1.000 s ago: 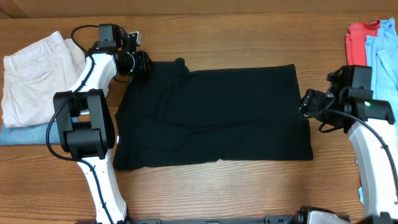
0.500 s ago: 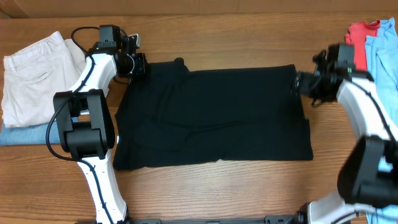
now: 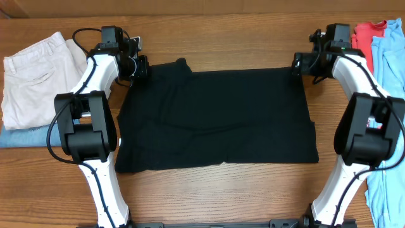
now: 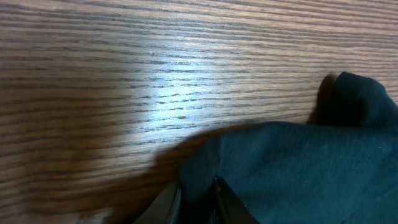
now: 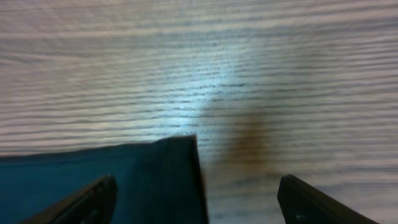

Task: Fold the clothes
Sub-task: 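Move the right gripper to the shirt's far right corner and grasp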

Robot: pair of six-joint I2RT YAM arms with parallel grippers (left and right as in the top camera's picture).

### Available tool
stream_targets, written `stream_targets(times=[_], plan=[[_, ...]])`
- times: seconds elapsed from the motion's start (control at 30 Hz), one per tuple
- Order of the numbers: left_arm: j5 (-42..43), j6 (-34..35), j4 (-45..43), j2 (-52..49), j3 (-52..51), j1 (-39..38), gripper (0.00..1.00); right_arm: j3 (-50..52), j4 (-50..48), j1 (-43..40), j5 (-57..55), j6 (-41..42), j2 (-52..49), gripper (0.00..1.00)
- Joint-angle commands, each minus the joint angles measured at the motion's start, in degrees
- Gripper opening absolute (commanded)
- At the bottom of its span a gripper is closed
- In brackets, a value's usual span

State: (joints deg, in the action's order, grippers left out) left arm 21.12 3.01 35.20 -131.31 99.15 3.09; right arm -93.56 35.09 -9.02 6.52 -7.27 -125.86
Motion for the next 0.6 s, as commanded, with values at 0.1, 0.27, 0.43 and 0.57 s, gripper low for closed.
stream_targets(times=[0.1,0.27,0.43,0.57], plan=[[-0.8,0.4,0.2,0.1,1.2,0.3,0.18,-1.2,-2.4,0.0,-0.4,-1.9,-2.5,0.81],[-0.8,0.9,0.6,0.1,1.2,0.3,0.19,-1.2,-3.8,0.3,-0.4,-2.0,-3.5,0.74],[-0.8,0.9,0.7,0.1,1.2,0.3,0.19,-1.2,-4.5,1.3,-0.3,-2.2,-4.9,0.72],[-0.8,0.9,0.8,0.1,1.2,0.3,0.2,-1.2,-5.3,2.4,-0.1,-2.2,-6.1,0.72]])
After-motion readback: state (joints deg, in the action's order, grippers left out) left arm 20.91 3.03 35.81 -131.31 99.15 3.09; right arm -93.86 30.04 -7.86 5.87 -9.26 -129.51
